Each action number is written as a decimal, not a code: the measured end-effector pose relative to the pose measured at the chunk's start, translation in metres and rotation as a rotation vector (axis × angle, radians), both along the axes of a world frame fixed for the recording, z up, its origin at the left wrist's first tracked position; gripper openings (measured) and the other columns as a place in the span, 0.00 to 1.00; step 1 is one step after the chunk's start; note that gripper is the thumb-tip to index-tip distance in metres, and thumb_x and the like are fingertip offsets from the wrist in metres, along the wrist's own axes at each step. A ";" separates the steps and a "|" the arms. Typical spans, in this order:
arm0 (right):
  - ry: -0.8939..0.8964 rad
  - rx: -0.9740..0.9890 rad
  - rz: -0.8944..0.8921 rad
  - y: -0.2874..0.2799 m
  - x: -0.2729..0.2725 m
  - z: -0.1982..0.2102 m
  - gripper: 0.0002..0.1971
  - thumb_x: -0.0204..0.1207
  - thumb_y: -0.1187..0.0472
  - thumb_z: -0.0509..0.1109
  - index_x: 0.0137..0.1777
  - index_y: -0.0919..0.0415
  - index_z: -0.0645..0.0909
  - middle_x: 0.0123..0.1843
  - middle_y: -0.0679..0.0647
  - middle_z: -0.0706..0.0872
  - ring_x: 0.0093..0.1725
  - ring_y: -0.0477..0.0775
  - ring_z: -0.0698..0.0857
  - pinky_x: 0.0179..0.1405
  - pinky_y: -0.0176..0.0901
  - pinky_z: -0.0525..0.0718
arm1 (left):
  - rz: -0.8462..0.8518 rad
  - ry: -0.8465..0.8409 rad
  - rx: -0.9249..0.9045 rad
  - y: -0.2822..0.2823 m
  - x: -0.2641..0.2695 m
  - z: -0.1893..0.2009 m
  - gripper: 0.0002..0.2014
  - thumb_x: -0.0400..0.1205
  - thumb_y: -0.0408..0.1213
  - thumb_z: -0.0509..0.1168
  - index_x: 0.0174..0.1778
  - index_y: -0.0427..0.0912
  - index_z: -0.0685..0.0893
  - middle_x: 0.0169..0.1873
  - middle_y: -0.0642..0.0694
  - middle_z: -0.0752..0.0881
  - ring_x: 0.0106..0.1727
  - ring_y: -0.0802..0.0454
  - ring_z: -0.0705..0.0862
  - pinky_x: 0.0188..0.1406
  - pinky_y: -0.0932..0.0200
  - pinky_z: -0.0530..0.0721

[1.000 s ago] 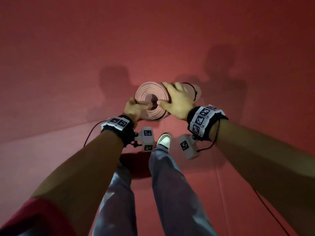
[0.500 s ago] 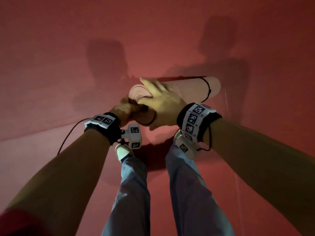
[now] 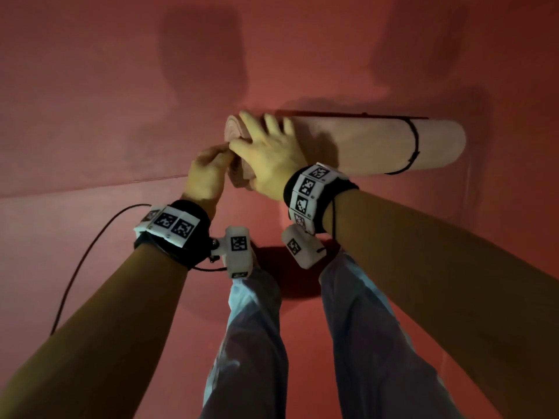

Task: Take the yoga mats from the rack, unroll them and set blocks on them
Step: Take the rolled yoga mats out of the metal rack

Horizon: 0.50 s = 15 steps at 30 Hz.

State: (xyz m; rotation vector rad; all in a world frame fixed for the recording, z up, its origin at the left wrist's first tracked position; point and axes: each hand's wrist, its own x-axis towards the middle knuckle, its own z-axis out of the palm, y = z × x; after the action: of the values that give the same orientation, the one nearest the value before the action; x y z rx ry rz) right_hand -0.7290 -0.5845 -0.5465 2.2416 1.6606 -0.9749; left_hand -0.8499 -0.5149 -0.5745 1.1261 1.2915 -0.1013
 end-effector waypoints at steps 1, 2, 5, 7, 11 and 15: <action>0.016 -0.006 -0.014 0.004 -0.005 -0.012 0.38 0.67 0.45 0.79 0.76 0.42 0.67 0.87 0.57 0.50 0.81 0.70 0.59 0.77 0.68 0.58 | 0.011 -0.007 -0.033 0.001 -0.005 -0.006 0.15 0.84 0.38 0.61 0.64 0.39 0.84 0.50 0.47 0.88 0.46 0.62 0.85 0.49 0.62 0.81; 0.045 -0.003 -0.033 0.006 -0.010 -0.025 0.38 0.68 0.46 0.79 0.77 0.42 0.66 0.87 0.56 0.50 0.82 0.70 0.57 0.79 0.69 0.56 | 0.016 -0.023 -0.077 0.000 -0.008 -0.012 0.16 0.85 0.40 0.59 0.66 0.41 0.83 0.51 0.46 0.88 0.50 0.57 0.85 0.52 0.56 0.81; 0.136 0.056 -0.090 0.002 -0.024 -0.062 0.39 0.69 0.53 0.78 0.79 0.41 0.65 0.86 0.56 0.56 0.81 0.67 0.60 0.79 0.64 0.59 | -0.004 -0.029 -0.142 -0.001 -0.020 -0.038 0.17 0.87 0.42 0.57 0.71 0.45 0.80 0.58 0.46 0.87 0.58 0.51 0.85 0.58 0.49 0.82; 0.173 0.092 -0.163 -0.008 -0.026 -0.081 0.45 0.69 0.58 0.77 0.83 0.42 0.58 0.84 0.56 0.61 0.80 0.65 0.64 0.78 0.61 0.65 | -0.019 0.002 -0.128 -0.002 -0.024 -0.054 0.18 0.88 0.39 0.60 0.74 0.40 0.77 0.57 0.47 0.87 0.55 0.55 0.86 0.53 0.57 0.84; 0.085 0.027 -0.302 -0.032 -0.014 -0.115 0.48 0.72 0.54 0.77 0.86 0.45 0.51 0.84 0.54 0.62 0.81 0.64 0.64 0.78 0.63 0.66 | -0.041 0.079 -0.031 0.004 -0.032 -0.088 0.31 0.73 0.47 0.67 0.72 0.37 0.77 0.59 0.41 0.87 0.57 0.44 0.87 0.59 0.45 0.86; -0.027 -0.016 -0.286 -0.051 -0.004 -0.147 0.39 0.73 0.55 0.74 0.83 0.46 0.60 0.83 0.51 0.63 0.80 0.64 0.63 0.79 0.64 0.63 | -0.077 0.172 0.046 0.006 -0.032 -0.119 0.26 0.76 0.45 0.63 0.70 0.39 0.80 0.56 0.38 0.87 0.52 0.44 0.85 0.49 0.51 0.84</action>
State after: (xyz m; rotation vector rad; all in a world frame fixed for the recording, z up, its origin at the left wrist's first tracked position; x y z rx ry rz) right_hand -0.7332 -0.6351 -0.6934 2.5167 1.3399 -1.0081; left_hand -0.8814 -0.5090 -0.6940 1.2274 1.4085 -0.2309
